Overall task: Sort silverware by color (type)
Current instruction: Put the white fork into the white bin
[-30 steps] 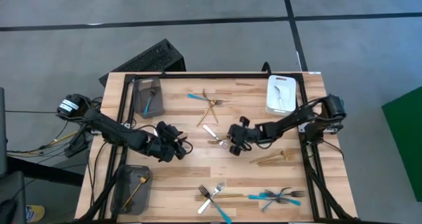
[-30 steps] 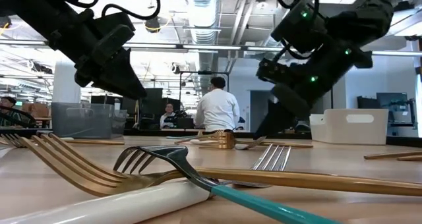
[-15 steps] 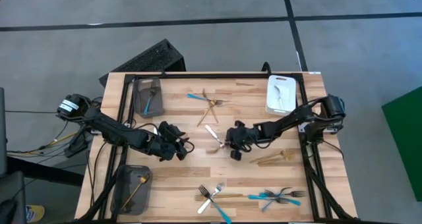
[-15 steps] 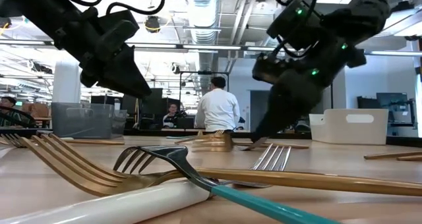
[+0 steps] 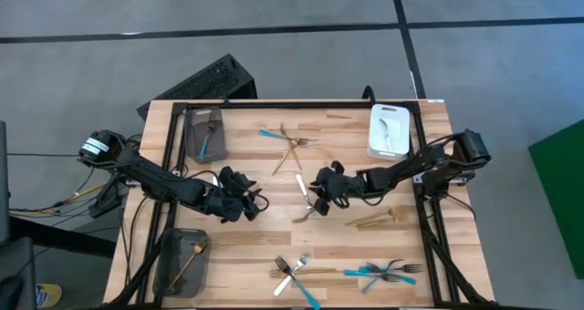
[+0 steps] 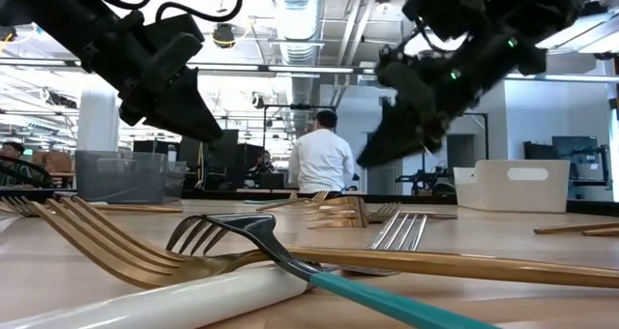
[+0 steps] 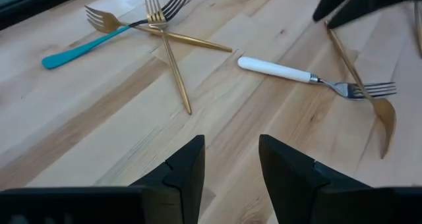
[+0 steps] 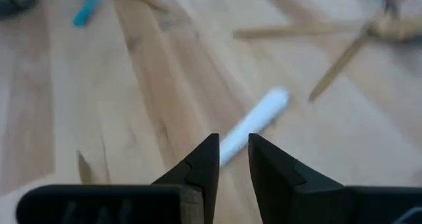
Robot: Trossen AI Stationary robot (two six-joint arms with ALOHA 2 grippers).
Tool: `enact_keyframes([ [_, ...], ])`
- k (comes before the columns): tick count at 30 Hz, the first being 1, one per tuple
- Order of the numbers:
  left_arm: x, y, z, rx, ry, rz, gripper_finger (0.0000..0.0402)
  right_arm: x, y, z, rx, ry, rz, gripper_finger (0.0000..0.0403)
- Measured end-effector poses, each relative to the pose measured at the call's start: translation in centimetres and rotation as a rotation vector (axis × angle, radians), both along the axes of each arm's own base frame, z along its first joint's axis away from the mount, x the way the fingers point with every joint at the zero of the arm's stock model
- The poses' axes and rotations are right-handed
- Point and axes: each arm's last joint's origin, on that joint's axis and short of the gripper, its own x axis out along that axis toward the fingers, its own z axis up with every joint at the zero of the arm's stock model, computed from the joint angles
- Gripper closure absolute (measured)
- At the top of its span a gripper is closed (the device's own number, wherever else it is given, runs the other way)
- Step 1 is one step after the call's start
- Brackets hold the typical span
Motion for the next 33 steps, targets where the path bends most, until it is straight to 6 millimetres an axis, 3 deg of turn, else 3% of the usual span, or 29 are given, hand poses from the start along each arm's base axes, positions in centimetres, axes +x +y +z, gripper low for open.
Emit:
enact_keyframes([
  [11,-0.1,0.1,0.0,0.055,0.019,-0.006,0.0271,1.6,2.2,-3.5,0.064,0.045,-0.052,0.0204],
  [16,-0.1,0.1,0.0,0.057,0.021,-0.008,0.0271,3.2,2.7,-4.8,0.016,0.079,-0.036,0.0194],
  [21,-0.1,0.1,0.0,0.058,0.022,-0.008,0.0271,4.3,3.1,-5.7,-0.040,0.209,-0.044,0.0232],
  [29,-0.1,0.1,0.0,0.071,0.019,0.002,0.0271,4.7,3.6,-4.6,-0.107,0.329,-0.011,0.0367],
  [33,-0.1,0.1,0.0,0.072,0.020,0.002,0.0271,4.5,3.6,-3.5,-0.100,0.306,0.011,0.0372],
])
